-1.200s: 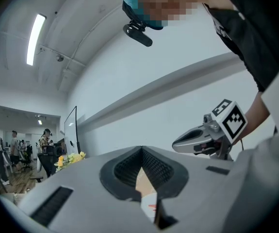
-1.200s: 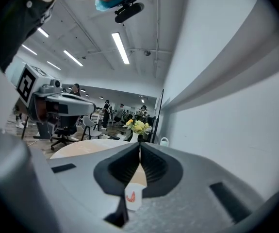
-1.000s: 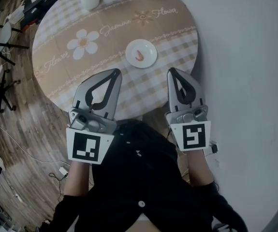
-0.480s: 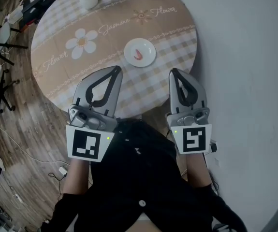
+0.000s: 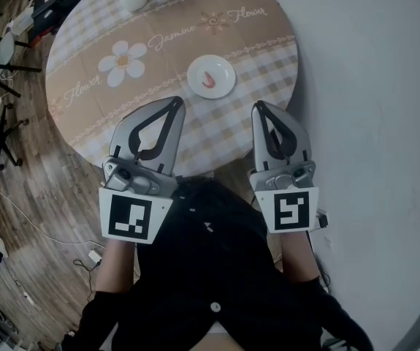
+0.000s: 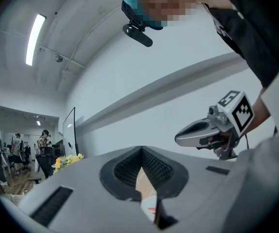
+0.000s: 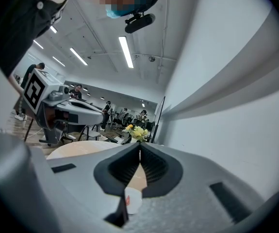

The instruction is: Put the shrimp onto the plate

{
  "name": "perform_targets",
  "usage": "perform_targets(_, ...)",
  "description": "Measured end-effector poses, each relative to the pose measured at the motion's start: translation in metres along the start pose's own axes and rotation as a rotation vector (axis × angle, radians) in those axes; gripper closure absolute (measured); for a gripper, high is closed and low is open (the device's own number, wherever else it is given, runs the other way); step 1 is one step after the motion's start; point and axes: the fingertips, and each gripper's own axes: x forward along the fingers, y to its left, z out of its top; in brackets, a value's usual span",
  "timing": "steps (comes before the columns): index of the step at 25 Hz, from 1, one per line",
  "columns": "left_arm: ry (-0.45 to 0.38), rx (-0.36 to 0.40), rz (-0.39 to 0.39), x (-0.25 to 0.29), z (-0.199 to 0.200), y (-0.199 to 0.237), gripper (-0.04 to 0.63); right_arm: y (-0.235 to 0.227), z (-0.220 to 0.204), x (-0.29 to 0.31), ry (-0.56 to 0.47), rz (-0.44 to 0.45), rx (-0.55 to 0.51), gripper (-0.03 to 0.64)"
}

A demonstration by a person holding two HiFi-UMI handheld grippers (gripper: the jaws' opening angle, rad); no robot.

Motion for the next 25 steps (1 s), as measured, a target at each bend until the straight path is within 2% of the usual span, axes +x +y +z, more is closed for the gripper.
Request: perform_targets(25, 0.004, -0.006, 0.008, -0.0006, -0.0029, -0.0051, 0.594, 0.0077, -0.007, 0.0003, 0.021, 0.032, -0.026, 0.614)
